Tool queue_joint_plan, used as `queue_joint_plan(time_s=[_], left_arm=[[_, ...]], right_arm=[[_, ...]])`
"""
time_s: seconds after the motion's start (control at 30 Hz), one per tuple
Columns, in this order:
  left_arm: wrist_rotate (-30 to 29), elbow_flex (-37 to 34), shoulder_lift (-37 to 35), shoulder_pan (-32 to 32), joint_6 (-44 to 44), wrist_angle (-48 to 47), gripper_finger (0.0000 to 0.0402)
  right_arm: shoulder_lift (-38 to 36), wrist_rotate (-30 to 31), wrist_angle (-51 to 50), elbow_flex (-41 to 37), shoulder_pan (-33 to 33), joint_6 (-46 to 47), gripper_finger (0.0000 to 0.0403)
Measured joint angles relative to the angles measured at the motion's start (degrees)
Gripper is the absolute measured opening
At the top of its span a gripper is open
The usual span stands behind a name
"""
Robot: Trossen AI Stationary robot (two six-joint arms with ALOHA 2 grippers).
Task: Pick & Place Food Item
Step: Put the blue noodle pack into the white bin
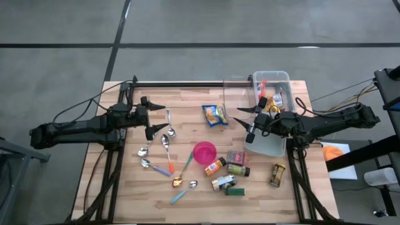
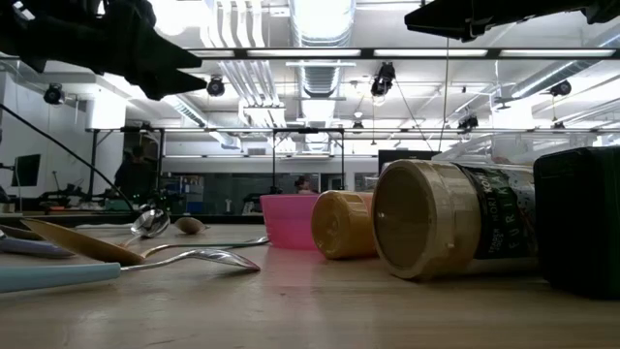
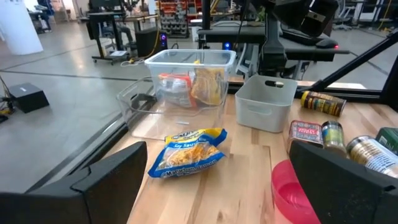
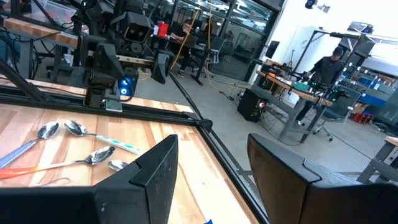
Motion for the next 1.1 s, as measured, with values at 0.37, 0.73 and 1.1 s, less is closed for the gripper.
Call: queue_joint_plan(time_s=[0.37, 0.73, 1.1], left_arm=[[0.0, 0.0, -0.02, 0.0, -0.02, 0.0, 0.0396], [0.0, 0.02, 0.0, 0.0, -0.2, 0.0, 0.0396], [0.0, 0.02, 0.02, 0.0, -0.17, -0.22, 0.0396]], right_arm=[[0.02, -0.02, 0.18, 0.05, -0.01, 8.89, 0.0192], [2.12, -1.14, 0.18, 0.04, -0.03, 15.04, 0.0192], [20.18, -1.11, 2.04, 2.56, -1.4, 2.8, 0.0192]])
